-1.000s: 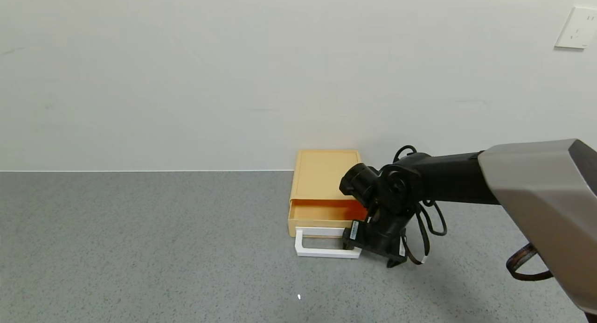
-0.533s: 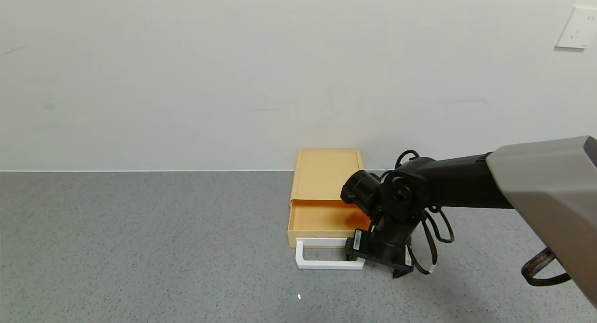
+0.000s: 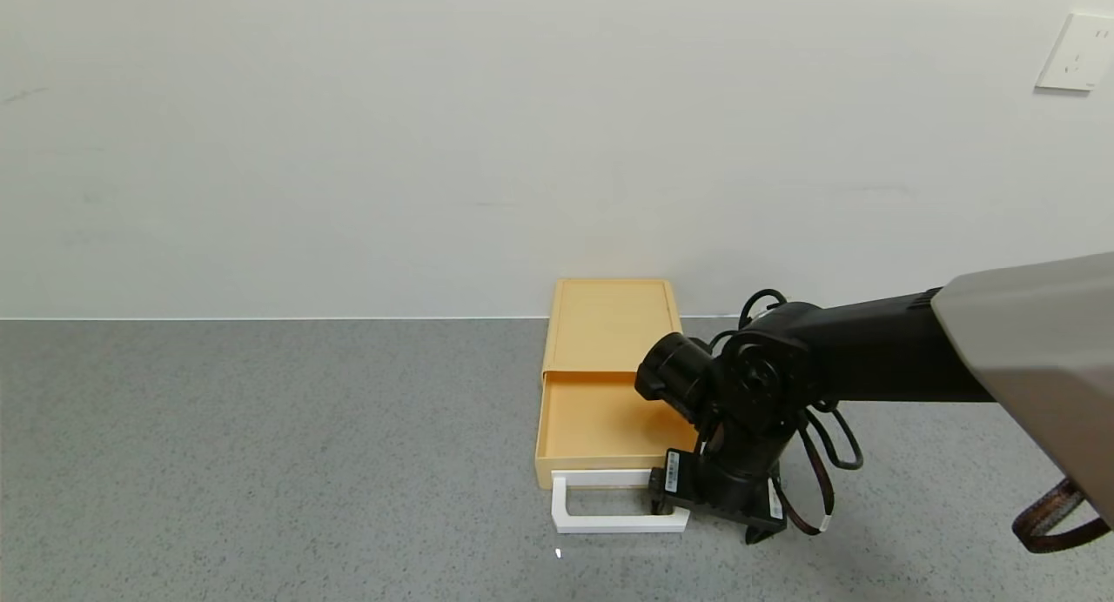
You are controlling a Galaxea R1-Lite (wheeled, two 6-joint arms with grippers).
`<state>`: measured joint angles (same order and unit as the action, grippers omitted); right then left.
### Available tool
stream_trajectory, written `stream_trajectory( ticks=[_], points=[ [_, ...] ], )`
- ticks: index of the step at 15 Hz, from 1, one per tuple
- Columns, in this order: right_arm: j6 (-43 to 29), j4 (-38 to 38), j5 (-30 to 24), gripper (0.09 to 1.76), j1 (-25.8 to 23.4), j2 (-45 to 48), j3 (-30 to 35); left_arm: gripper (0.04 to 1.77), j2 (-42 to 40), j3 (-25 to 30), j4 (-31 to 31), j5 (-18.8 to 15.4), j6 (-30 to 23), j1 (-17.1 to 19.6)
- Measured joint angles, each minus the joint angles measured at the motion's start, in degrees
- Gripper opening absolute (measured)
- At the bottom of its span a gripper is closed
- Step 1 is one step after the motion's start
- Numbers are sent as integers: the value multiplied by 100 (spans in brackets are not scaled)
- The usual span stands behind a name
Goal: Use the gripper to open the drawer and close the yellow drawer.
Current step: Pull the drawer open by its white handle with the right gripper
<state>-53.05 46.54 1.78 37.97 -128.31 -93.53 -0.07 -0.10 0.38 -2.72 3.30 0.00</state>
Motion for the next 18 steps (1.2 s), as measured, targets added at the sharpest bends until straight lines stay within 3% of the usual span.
stream_trajectory(
  ticks=[18],
  points=[
    [-4,-60,-134,171,224,460,856,172,0,0,-2,2,0,0]
  ],
)
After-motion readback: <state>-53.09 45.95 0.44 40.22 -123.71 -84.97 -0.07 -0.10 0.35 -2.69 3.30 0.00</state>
